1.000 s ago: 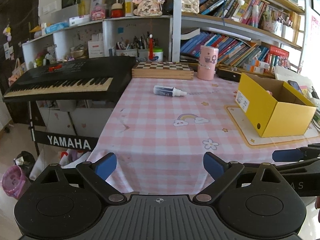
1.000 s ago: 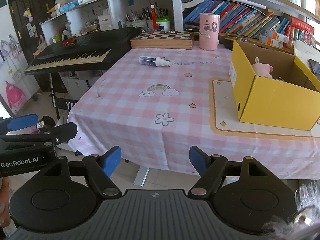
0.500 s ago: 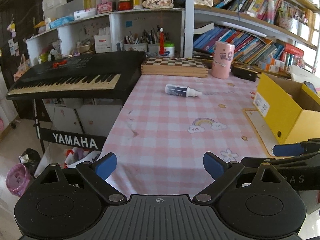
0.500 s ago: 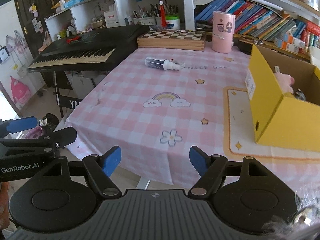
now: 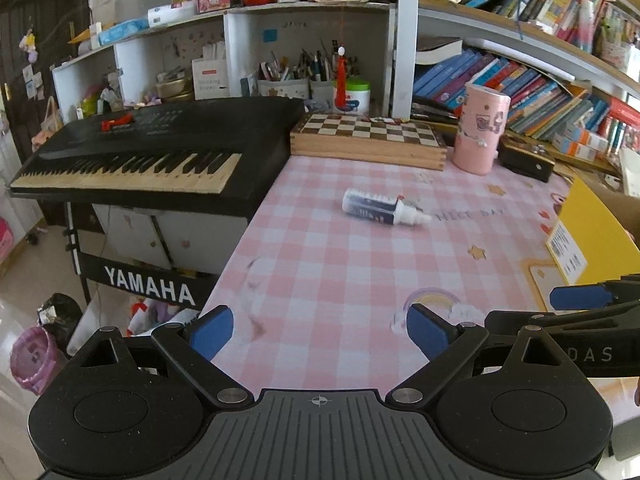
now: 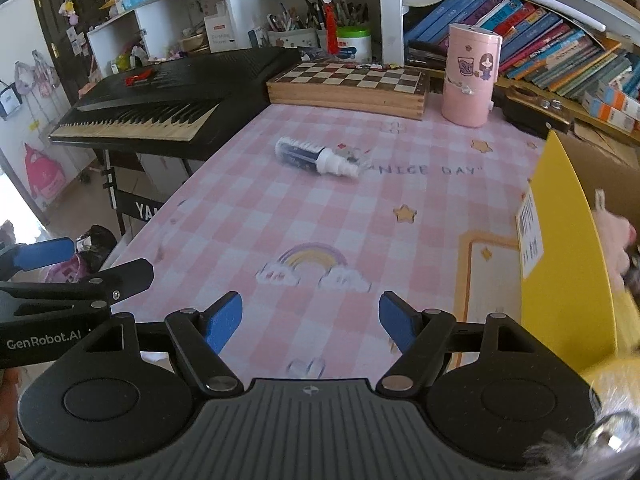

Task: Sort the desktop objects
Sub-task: 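Move both open tools toward the white tube and small white box, then grasp the white tube with the left tool while the right tool grasps the small white box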

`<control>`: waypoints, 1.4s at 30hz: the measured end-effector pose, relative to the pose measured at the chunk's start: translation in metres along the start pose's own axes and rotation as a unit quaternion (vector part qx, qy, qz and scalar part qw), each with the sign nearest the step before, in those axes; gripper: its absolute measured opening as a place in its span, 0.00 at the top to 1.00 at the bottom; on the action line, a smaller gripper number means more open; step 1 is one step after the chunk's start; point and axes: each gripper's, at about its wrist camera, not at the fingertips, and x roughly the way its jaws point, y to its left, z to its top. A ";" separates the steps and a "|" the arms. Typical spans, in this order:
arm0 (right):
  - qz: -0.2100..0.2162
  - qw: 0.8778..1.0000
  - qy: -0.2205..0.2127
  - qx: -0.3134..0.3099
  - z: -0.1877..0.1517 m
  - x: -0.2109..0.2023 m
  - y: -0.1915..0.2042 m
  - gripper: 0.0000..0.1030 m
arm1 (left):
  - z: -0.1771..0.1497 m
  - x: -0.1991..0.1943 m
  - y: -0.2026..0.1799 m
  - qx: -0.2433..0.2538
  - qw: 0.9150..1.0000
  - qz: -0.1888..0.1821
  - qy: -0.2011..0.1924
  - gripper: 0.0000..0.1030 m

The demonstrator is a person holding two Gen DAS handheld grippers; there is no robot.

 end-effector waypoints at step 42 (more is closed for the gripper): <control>-0.020 0.999 -0.027 0.021 0.106 0.090 -0.081 0.23 | 0.081 0.212 -0.057 -0.047 0.995 0.011 0.082 0.69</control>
